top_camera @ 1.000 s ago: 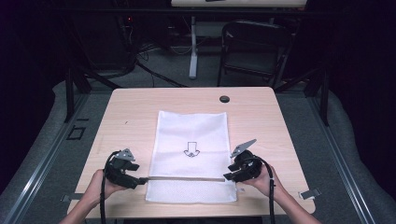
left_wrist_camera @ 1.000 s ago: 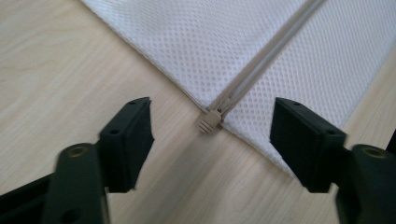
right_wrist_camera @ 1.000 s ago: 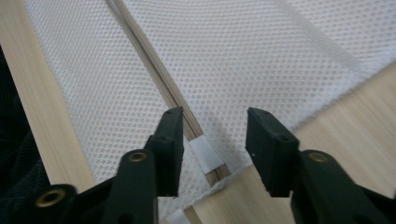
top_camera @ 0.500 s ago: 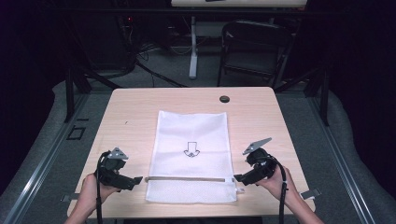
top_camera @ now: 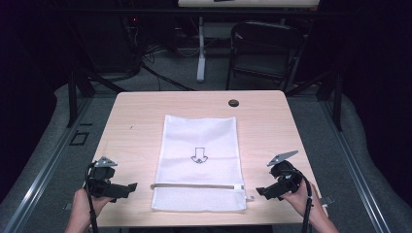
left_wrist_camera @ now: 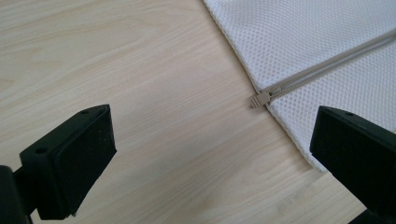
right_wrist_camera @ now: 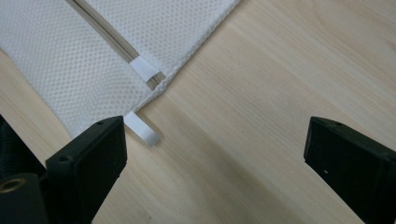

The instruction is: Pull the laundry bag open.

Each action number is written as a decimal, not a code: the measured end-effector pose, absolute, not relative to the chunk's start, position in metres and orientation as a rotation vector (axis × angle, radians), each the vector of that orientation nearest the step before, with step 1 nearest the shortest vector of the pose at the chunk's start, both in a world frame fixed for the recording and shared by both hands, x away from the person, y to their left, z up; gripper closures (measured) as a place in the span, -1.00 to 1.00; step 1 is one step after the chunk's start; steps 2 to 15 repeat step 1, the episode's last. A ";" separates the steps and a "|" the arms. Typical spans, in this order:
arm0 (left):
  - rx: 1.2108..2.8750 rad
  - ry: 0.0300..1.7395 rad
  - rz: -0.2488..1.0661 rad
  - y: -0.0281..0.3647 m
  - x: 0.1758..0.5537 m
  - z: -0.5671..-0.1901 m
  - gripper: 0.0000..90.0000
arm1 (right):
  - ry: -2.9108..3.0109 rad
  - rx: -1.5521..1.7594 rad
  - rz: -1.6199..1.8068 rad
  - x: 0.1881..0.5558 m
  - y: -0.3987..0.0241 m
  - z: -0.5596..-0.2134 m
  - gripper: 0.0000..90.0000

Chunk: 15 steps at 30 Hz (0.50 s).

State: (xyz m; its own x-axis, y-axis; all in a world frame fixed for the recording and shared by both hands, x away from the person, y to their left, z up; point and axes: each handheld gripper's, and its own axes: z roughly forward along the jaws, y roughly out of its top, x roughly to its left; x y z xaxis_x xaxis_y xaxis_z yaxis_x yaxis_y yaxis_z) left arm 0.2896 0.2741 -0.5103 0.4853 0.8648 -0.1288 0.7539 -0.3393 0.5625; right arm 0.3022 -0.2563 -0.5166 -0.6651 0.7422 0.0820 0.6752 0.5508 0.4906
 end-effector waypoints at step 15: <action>2.179 1.331 0.255 0.274 0.291 -0.513 -1.00 | 2.646 1.205 0.711 0.302 -0.256 -0.517 -0.91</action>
